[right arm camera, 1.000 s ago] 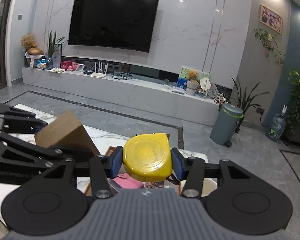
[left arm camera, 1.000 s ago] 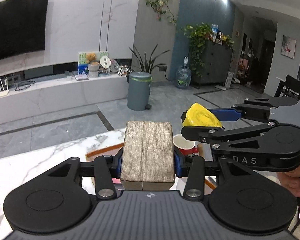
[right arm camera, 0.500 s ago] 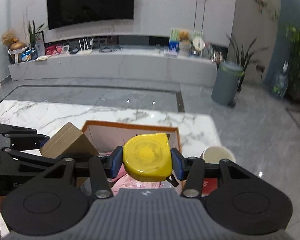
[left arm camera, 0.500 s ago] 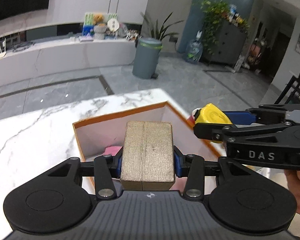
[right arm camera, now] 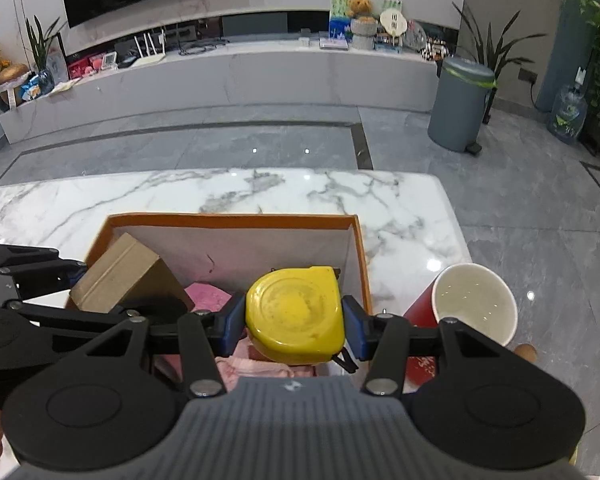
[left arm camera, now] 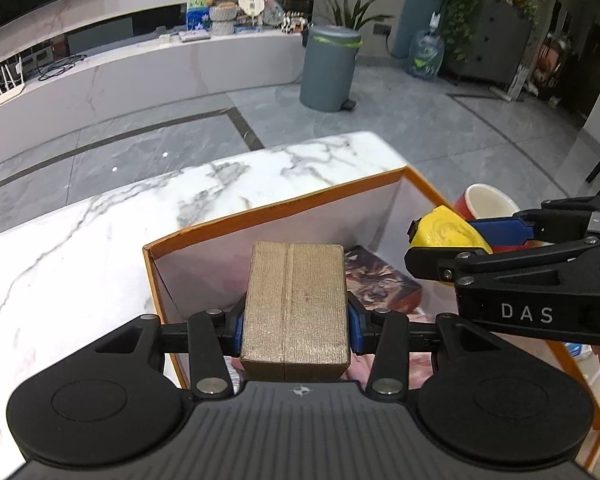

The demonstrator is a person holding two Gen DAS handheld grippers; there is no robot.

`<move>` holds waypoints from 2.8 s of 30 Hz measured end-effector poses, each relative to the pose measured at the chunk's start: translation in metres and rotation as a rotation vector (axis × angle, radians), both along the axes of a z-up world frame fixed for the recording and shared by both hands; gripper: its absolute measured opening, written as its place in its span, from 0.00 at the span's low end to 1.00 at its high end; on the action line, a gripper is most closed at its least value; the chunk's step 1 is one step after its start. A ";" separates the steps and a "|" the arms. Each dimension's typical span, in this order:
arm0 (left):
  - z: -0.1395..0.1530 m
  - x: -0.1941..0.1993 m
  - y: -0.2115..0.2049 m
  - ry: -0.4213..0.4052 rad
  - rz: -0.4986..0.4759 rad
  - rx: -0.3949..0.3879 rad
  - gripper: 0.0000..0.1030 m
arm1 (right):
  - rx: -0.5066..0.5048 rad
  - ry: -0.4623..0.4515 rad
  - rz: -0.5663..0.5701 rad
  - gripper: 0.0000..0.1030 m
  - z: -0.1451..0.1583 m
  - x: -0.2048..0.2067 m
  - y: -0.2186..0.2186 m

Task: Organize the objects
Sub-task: 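Lift the brown box and yellow tape measure and carry both over the orange-rimmed box, then lower the brown box and tape measure into the box and open both grippers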

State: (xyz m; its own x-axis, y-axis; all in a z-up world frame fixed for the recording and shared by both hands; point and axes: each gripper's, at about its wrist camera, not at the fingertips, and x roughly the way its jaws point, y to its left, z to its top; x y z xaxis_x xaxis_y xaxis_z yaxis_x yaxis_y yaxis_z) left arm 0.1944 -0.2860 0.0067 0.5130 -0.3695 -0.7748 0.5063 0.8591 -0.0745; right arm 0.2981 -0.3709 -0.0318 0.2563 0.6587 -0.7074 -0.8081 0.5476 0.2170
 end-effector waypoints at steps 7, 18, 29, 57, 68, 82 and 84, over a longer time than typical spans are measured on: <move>-0.008 0.012 -0.006 0.041 0.008 0.068 0.50 | -0.040 -0.003 -0.002 0.51 -0.015 0.007 0.019; -0.012 0.021 -0.013 0.003 -0.007 0.155 0.50 | -0.055 -0.009 -0.020 0.51 -0.026 0.012 0.032; -0.023 0.023 -0.034 -0.062 -0.056 0.334 0.50 | -0.144 -0.115 0.019 0.52 -0.034 0.004 0.052; -0.037 0.021 -0.052 -0.063 -0.137 0.450 0.81 | -0.093 -0.126 0.070 0.69 -0.039 0.009 0.067; -0.022 -0.002 -0.067 -0.054 -0.258 0.328 0.82 | 0.054 -0.037 -0.029 0.68 -0.013 0.022 0.023; 0.010 -0.015 -0.048 -0.041 -0.224 0.272 0.82 | 0.108 0.000 -0.065 0.69 0.006 0.001 -0.010; 0.019 -0.018 -0.041 -0.045 -0.210 0.254 0.82 | 0.114 -0.001 -0.067 0.69 0.012 -0.007 -0.014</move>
State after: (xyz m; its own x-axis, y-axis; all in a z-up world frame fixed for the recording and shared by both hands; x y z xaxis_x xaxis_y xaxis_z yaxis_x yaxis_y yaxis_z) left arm 0.1762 -0.3272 0.0261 0.4823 -0.2685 -0.8339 0.6721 0.7239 0.1556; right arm 0.2909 -0.3850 -0.0200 0.3032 0.7163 -0.6284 -0.7709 0.5721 0.2801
